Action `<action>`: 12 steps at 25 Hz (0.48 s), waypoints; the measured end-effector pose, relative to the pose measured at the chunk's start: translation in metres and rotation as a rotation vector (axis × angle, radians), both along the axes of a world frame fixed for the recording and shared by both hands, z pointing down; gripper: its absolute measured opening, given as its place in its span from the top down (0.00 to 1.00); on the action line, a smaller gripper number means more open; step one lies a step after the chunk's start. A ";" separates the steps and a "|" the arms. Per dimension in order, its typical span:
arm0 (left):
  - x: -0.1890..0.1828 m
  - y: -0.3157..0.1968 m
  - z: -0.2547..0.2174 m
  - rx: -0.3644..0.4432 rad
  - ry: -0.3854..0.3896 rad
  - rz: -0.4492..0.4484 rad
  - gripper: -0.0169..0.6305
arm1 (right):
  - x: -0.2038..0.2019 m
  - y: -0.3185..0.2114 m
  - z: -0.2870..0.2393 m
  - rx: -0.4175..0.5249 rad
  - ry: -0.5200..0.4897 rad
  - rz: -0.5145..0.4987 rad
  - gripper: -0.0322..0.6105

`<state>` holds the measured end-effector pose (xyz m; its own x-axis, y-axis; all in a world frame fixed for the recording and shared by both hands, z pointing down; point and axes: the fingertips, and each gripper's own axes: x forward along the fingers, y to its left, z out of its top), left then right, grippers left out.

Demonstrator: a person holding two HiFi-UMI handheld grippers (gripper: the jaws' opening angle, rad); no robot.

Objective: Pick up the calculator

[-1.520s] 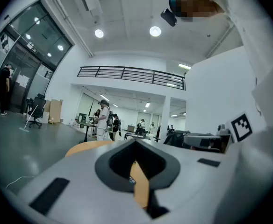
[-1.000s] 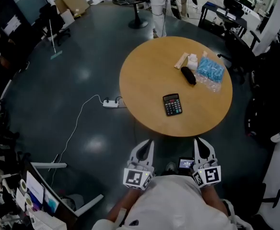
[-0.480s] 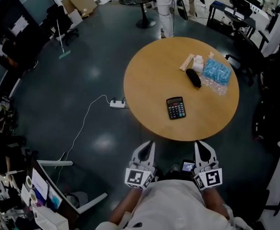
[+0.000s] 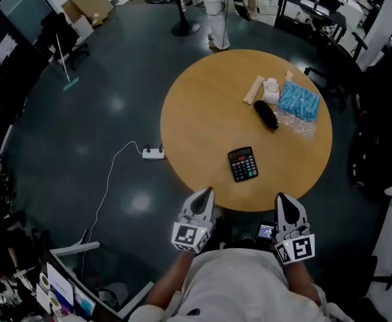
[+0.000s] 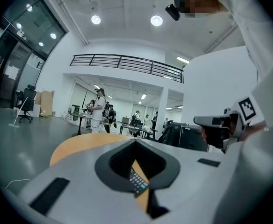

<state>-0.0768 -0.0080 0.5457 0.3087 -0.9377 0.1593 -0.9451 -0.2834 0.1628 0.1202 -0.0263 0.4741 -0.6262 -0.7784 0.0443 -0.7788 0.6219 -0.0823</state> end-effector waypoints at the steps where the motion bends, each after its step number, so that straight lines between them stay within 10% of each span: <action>1: -0.004 -0.011 0.005 -0.010 0.006 0.014 0.96 | -0.004 -0.006 -0.001 0.000 -0.001 0.013 0.93; 12: -0.002 -0.118 0.116 -0.197 0.015 0.200 0.92 | -0.025 -0.057 -0.003 -0.026 0.013 0.025 0.93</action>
